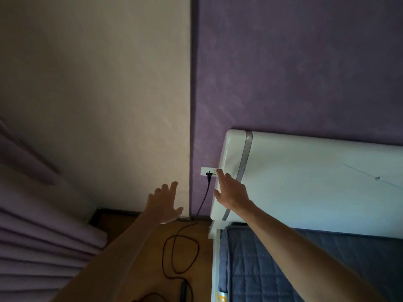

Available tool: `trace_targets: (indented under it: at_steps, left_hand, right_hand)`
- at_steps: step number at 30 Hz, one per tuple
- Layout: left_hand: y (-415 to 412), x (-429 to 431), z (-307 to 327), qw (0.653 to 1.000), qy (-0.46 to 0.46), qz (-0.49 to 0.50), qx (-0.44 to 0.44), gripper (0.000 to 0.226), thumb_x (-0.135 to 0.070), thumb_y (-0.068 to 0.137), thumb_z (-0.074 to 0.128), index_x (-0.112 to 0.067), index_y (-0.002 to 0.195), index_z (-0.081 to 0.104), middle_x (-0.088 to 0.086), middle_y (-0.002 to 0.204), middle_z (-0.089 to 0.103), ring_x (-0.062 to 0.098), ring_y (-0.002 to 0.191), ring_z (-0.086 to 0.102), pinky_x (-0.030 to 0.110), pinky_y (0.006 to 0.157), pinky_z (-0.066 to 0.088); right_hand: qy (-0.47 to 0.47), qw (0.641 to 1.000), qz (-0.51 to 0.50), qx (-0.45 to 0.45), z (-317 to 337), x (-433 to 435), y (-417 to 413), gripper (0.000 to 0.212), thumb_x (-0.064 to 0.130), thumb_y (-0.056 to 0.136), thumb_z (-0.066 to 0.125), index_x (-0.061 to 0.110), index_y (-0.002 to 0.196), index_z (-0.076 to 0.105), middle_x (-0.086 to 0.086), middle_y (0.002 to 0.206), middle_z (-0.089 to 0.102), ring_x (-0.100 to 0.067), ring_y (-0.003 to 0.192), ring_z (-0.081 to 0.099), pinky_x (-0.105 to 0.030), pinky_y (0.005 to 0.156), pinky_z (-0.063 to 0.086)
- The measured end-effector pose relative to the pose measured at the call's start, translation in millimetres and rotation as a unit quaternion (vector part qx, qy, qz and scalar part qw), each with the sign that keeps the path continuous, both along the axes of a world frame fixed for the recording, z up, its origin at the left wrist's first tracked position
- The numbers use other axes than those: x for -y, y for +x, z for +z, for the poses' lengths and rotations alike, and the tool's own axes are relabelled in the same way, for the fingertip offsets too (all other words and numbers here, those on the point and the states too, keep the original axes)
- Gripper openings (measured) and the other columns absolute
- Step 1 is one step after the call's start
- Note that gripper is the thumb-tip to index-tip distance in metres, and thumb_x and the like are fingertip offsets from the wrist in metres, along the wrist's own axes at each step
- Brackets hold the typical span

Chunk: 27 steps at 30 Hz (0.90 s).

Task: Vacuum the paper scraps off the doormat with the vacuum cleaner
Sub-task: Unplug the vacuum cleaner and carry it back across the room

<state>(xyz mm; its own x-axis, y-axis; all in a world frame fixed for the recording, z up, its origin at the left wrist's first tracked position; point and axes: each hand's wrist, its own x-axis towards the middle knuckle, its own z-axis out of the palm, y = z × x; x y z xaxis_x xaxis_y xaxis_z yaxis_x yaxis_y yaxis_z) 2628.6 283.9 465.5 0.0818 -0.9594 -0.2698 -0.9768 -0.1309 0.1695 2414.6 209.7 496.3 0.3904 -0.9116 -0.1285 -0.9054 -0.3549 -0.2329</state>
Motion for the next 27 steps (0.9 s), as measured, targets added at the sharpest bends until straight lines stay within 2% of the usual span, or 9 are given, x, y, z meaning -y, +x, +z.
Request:
trace_targets:
  at_steps: [7, 13, 15, 19, 20, 22, 23, 25, 27]
  left_hand:
    - [-11, 14, -72, 0.991, 0.093, 0.018, -0.091, 0.089, -0.053, 0.082, 0.065, -0.023, 0.150, 0.016, 0.009, 0.133, 0.047, 0.027, 0.117, 0.052, 0.043, 0.098, 0.049]
    - [-29, 35, -136, 0.965, 0.140, 0.048, -0.218, 0.088, -0.044, 0.084, 0.068, -0.022, 0.153, 0.018, 0.011, 0.142, 0.047, 0.027, 0.126, 0.050, 0.037, 0.100, 0.048]
    - [-40, 41, -156, 0.956, 0.137, 0.057, -0.252, 0.088, -0.039, 0.087, 0.067, -0.024, 0.156, 0.014, 0.011, 0.150, 0.041, 0.029, 0.136, 0.042, 0.038, 0.106, 0.042]
    - [-61, 54, -195, 0.938, 0.099, 0.077, -0.323, 0.087, -0.028, 0.084, 0.065, -0.028, 0.156, 0.015, 0.007, 0.155, 0.037, 0.029, 0.139, 0.039, 0.047, 0.110, 0.040]
    - [-66, 56, -202, 0.934, 0.085, 0.083, -0.338, 0.085, -0.024, 0.084, 0.064, -0.027, 0.155, 0.017, 0.006, 0.155, 0.037, 0.027, 0.139, 0.039, 0.044, 0.111, 0.039]
    - [-76, 61, -213, 0.923, 0.059, 0.095, -0.369, 0.080, -0.016, 0.087, 0.064, -0.024, 0.154, 0.022, 0.004, 0.152, 0.039, 0.025, 0.138, 0.040, 0.033, 0.105, 0.039]
    - [-80, 63, -218, 0.915, 0.050, 0.101, -0.387, 0.078, -0.014, 0.087, 0.064, -0.025, 0.153, 0.023, 0.004, 0.150, 0.041, 0.025, 0.134, 0.043, 0.031, 0.100, 0.042]
    - [-82, 62, -228, 0.899, 0.045, 0.119, -0.420, 0.074, -0.015, 0.089, 0.063, -0.027, 0.151, 0.025, 0.004, 0.143, 0.047, 0.020, 0.115, 0.057, 0.026, 0.083, 0.049]
    - [-83, 58, -234, 0.893, 0.040, 0.128, -0.429, 0.064, -0.014, 0.091, 0.061, -0.025, 0.146, 0.031, 0.001, 0.129, 0.052, 0.014, 0.095, 0.058, 0.019, 0.068, 0.047]
  right_hand:
    - [0.098, 0.991, 0.025, 0.091, -45, 23, 28, 0.052, 0.012, 0.092, 0.060, 0.010, 0.138, 0.035, -0.014, 0.118, 0.058, -0.025, 0.096, 0.062, -0.024, 0.065, 0.042]
    - [0.193, 0.966, -0.049, 0.166, -90, 46, 44, 0.068, 0.003, 0.091, 0.055, 0.009, 0.149, 0.020, -0.018, 0.131, 0.046, -0.031, 0.115, 0.051, -0.030, 0.082, 0.044]
    - [0.226, 0.947, -0.110, 0.200, -108, 50, 52, 0.073, 0.004, 0.090, 0.052, 0.010, 0.152, 0.013, -0.018, 0.128, 0.045, -0.030, 0.110, 0.052, -0.032, 0.077, 0.047]
    - [0.278, 0.882, -0.265, 0.271, -152, 70, 70, 0.074, 0.008, 0.094, 0.047, 0.013, 0.155, 0.006, 0.008, 0.085, 0.031, -0.005, 0.068, 0.036, -0.019, 0.051, 0.029]
    - [0.288, 0.872, -0.281, 0.279, -160, 76, 74, 0.073, 0.010, 0.097, 0.044, 0.012, 0.156, 0.001, 0.000, 0.088, 0.035, -0.008, 0.069, 0.042, -0.019, 0.050, 0.031]
    - [0.283, 0.868, -0.292, 0.286, -172, 84, 79, 0.066, 0.014, 0.099, 0.044, 0.006, 0.154, 0.009, -0.008, 0.119, 0.042, -0.026, 0.101, 0.058, -0.022, 0.067, 0.046]
    - [0.254, 0.877, -0.295, 0.281, -176, 87, 79, 0.063, 0.012, 0.097, 0.047, 0.003, 0.151, 0.016, -0.010, 0.132, 0.042, -0.030, 0.118, 0.053, -0.027, 0.083, 0.046]
    - [0.214, 0.891, -0.299, 0.264, -182, 91, 78, 0.059, 0.007, 0.093, 0.049, -0.001, 0.145, 0.023, -0.016, 0.143, 0.039, -0.033, 0.128, 0.044, -0.036, 0.098, 0.039]
    - [0.200, 0.898, -0.302, 0.250, -186, 94, 79, 0.053, 0.005, 0.093, 0.049, -0.003, 0.141, 0.027, -0.021, 0.141, 0.041, -0.034, 0.126, 0.045, -0.037, 0.097, 0.038]
